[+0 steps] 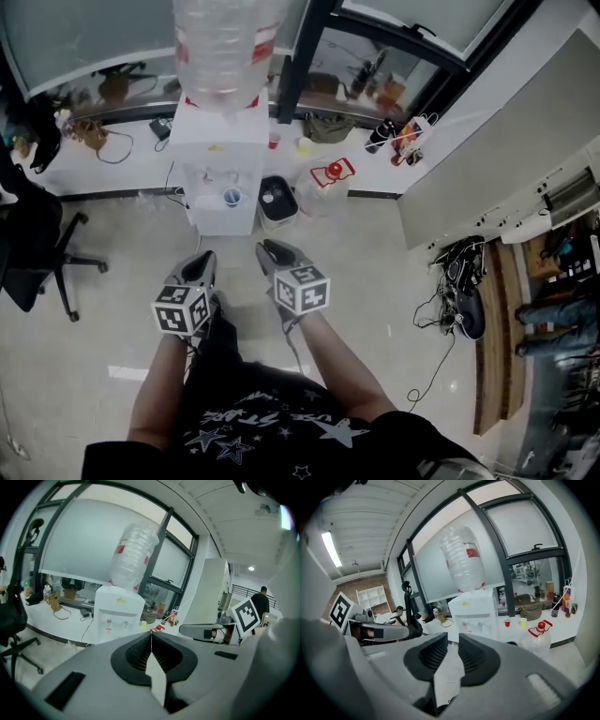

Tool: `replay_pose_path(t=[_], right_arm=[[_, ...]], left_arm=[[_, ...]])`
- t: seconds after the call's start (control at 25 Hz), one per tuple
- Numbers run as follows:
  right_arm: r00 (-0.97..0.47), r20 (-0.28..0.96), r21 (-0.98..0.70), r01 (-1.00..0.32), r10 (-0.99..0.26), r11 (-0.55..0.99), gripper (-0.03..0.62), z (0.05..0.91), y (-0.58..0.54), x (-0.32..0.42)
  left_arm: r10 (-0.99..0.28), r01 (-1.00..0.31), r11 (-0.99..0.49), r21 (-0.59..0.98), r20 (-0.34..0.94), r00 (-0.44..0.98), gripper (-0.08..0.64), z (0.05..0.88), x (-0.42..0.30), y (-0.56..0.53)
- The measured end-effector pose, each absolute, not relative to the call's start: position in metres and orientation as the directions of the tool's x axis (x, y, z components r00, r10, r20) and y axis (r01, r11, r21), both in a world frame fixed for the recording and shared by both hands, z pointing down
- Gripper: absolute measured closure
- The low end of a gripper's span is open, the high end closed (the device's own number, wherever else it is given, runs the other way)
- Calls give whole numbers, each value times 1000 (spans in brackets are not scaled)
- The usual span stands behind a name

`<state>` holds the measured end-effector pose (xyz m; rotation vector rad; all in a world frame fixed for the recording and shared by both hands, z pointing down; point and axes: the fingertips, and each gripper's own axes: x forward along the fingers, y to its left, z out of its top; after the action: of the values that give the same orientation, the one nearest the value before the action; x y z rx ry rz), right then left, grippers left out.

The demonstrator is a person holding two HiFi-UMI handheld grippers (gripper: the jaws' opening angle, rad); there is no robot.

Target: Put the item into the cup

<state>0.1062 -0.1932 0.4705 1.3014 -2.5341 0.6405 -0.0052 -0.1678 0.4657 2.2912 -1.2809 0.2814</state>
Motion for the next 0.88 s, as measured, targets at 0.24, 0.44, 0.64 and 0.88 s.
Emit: replay_pose_path(t=[0.24,0.44,0.64,0.88], right_arm=[[-598,360,-276,-802,-717,530,523,455,-141,118],[-620,336,-253,-785,-709,566,525,438,-94,120],[-631,305,-230,-775,-713,588,525,424,-58,129],[-627,337,-219,-778,-703,589,525,433,-31,135]], left_arm=[[-761,-849,-425,312,385,523,552,453,4,-117],[-787,-857,-423,295,350,509,552,433,8,-76],[-813,-866,-420,272,311,492,552,413,12,-43],[-830,-870,-420,260,278,484,552,398,16,-17]])
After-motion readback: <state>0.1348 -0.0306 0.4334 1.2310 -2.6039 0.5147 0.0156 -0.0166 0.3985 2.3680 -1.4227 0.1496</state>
